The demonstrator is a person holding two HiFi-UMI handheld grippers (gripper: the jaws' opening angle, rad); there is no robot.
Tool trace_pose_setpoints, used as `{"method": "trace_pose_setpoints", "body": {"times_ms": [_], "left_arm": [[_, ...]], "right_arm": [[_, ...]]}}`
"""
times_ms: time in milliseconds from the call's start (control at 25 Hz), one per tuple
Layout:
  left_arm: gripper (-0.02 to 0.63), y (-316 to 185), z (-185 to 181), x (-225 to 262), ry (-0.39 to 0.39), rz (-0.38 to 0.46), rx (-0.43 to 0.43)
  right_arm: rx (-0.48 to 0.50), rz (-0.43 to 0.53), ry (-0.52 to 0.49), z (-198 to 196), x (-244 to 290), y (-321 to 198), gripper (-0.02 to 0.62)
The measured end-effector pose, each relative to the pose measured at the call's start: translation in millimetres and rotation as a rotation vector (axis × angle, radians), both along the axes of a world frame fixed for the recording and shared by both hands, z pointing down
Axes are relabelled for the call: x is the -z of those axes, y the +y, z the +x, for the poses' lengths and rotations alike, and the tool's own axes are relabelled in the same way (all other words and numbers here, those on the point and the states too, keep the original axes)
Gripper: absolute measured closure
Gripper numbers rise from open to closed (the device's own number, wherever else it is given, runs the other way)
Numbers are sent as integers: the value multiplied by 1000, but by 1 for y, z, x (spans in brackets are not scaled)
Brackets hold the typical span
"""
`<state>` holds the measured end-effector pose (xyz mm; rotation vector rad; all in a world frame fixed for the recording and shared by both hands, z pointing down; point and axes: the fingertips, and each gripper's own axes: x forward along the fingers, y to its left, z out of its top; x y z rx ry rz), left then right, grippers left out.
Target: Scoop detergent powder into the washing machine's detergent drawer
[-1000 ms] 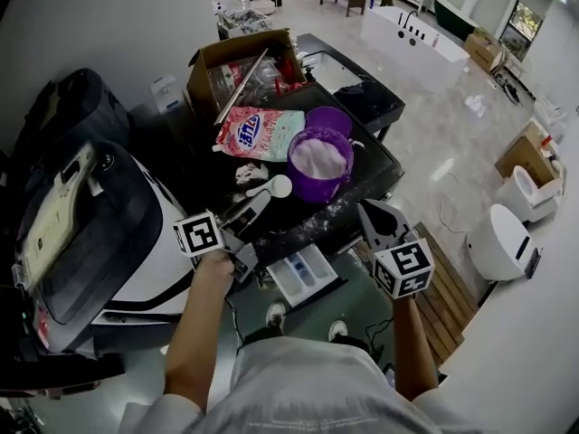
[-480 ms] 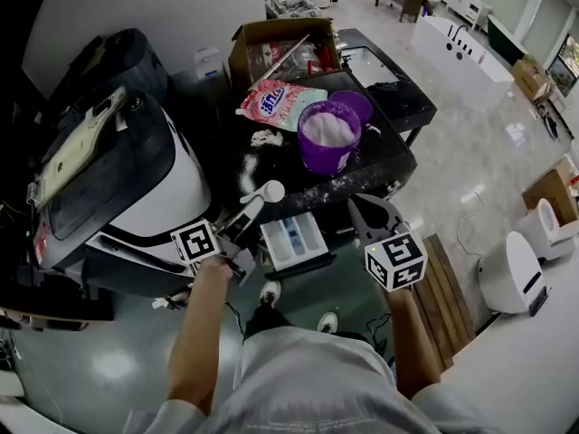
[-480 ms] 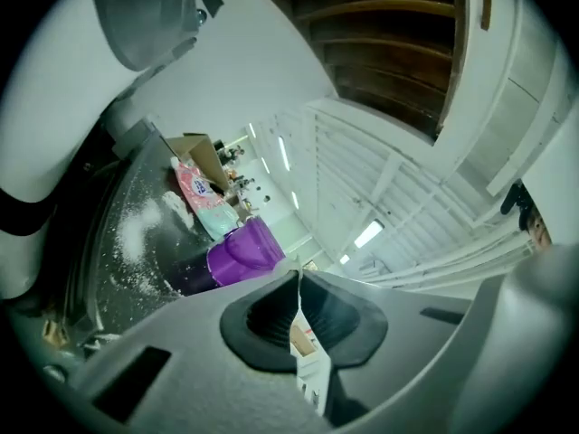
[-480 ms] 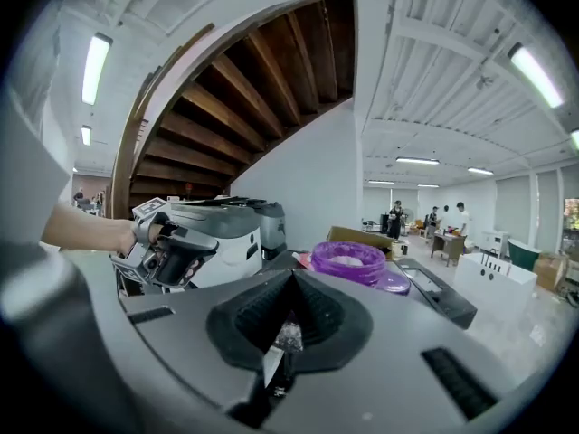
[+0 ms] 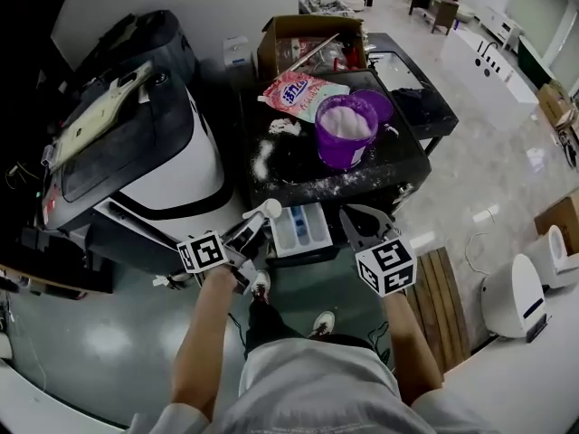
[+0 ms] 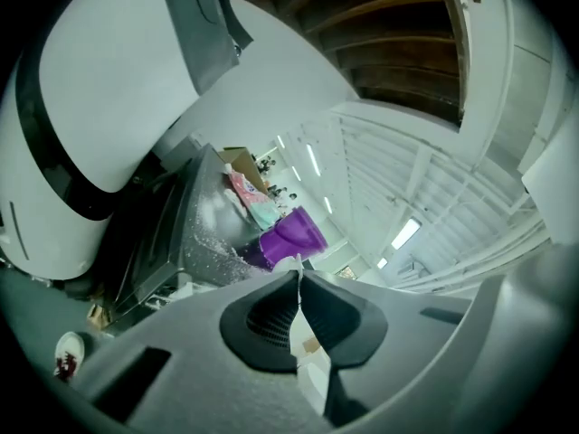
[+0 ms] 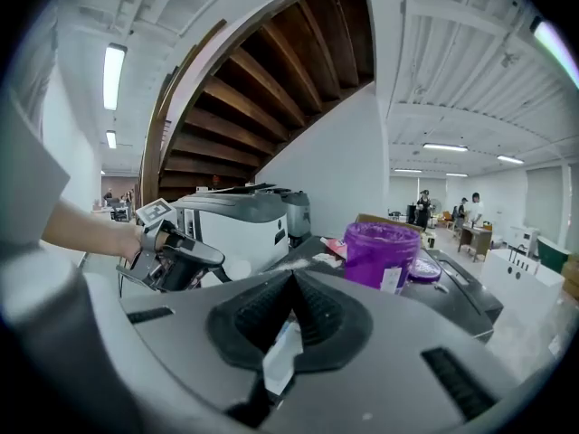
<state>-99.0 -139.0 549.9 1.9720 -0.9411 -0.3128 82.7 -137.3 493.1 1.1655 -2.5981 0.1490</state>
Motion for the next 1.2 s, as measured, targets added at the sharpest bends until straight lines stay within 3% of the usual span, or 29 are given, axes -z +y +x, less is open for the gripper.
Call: {"method": "trace_pose_setpoints", "body": {"times_ms": [240,560,1200], "left_arm": [[591,1,5,-38,-61,-63,-10],[591,-8,7,-83,-163,-140,-38],[591,-28,17,-122,-595,-69,-199]], "right_arm": [[29,-48,16,-8,-23,2,589],[-7,-108,23,-8,-50,-14,589],[-4,-164,33,-14,-74,-25,589]]}}
